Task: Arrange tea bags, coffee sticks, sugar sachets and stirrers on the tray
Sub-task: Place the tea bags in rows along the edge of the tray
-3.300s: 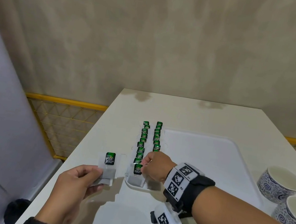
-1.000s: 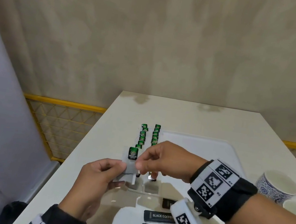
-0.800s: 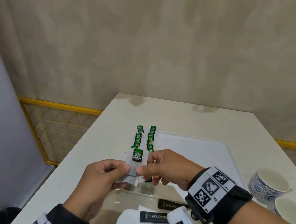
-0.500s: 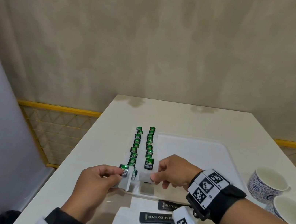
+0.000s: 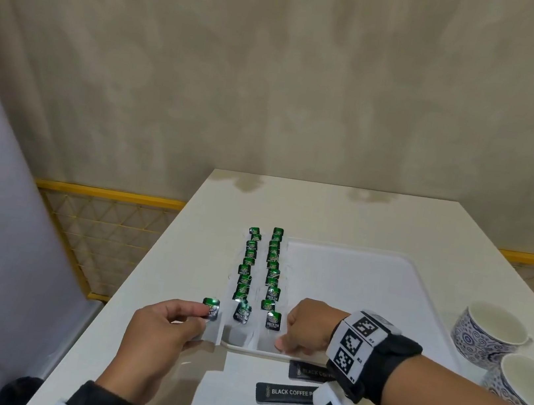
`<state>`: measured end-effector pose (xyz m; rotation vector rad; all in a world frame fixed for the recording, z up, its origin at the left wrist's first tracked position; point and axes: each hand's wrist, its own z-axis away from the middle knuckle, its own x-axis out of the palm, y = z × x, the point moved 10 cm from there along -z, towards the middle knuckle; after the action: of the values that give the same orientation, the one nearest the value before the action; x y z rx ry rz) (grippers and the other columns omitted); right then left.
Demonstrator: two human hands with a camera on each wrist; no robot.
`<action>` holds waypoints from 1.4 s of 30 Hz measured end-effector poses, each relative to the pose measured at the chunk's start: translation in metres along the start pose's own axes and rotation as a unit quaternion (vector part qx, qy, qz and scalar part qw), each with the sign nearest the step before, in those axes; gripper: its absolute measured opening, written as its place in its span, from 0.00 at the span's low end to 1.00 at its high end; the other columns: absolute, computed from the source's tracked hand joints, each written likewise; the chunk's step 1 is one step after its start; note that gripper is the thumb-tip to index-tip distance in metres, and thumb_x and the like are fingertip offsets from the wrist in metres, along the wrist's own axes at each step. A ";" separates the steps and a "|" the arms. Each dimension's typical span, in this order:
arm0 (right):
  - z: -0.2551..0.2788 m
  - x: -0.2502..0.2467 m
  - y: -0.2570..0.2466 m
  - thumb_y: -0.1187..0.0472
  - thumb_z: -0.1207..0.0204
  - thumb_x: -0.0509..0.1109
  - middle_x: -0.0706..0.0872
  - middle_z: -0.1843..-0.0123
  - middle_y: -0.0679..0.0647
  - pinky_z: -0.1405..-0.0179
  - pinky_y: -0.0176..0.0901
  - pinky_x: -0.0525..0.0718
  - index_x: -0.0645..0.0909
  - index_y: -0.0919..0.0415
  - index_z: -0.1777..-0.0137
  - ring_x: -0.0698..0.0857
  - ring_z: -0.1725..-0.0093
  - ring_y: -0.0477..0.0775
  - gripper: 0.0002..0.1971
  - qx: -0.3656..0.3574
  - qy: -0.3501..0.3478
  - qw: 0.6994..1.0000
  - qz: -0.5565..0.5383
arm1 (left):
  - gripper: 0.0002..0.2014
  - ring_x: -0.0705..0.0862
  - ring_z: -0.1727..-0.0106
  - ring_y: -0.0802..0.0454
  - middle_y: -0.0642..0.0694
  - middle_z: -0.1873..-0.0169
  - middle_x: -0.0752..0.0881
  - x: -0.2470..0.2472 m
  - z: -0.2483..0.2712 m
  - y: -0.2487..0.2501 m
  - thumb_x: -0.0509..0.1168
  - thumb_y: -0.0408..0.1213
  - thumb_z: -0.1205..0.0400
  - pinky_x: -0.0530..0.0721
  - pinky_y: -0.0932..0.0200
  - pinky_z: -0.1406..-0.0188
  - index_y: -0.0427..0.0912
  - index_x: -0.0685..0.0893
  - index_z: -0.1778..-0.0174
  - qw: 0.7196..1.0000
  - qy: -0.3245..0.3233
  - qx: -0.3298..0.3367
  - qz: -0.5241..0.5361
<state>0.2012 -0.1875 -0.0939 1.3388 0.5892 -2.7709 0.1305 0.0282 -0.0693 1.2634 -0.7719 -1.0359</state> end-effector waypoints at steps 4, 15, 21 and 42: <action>-0.003 0.000 0.003 0.52 0.25 0.73 0.79 0.69 0.51 0.69 0.36 0.72 0.75 0.58 0.66 0.75 0.72 0.48 0.15 0.021 0.001 0.999 -0.036 | 0.10 0.84 0.67 0.46 0.40 0.68 0.91 0.004 -0.001 -0.002 0.69 0.19 0.26 0.86 0.55 0.58 0.37 0.91 0.61 1.000 -0.009 -0.003 -0.004; 0.015 -0.034 -0.015 0.53 0.23 0.71 0.80 0.59 0.58 0.73 0.36 0.73 0.75 0.60 0.55 0.77 0.64 0.54 0.11 -0.048 0.084 0.984 -0.148 | 0.09 0.83 0.67 0.44 0.39 0.64 0.84 0.021 -0.021 0.008 0.72 0.20 0.28 0.87 0.48 0.62 0.38 0.86 0.62 0.992 -0.028 0.036 -0.116; 0.019 -0.029 -0.011 0.55 0.22 0.70 0.83 0.58 0.57 0.72 0.33 0.75 0.80 0.59 0.55 0.79 0.65 0.51 0.07 -0.063 0.080 0.988 -0.118 | 0.10 0.80 0.67 0.48 0.43 0.68 0.80 0.048 -0.032 0.017 0.72 0.23 0.30 0.84 0.53 0.65 0.39 0.78 0.63 0.961 -0.065 0.091 -0.254; 0.014 -0.010 -0.035 0.58 0.27 0.74 0.79 0.58 0.47 0.63 0.37 0.74 0.79 0.57 0.48 0.78 0.57 0.51 0.10 -0.160 0.121 0.980 0.012 | 0.13 0.75 0.71 0.58 0.52 0.68 0.80 0.078 -0.033 0.014 0.78 0.39 0.31 0.66 0.71 0.78 0.47 0.80 0.58 0.874 -0.157 0.108 -0.447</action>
<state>0.1912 -0.1607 -0.0671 1.5944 0.9724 -2.3747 0.1917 -0.0318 -0.0677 1.7250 -0.5335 -1.9837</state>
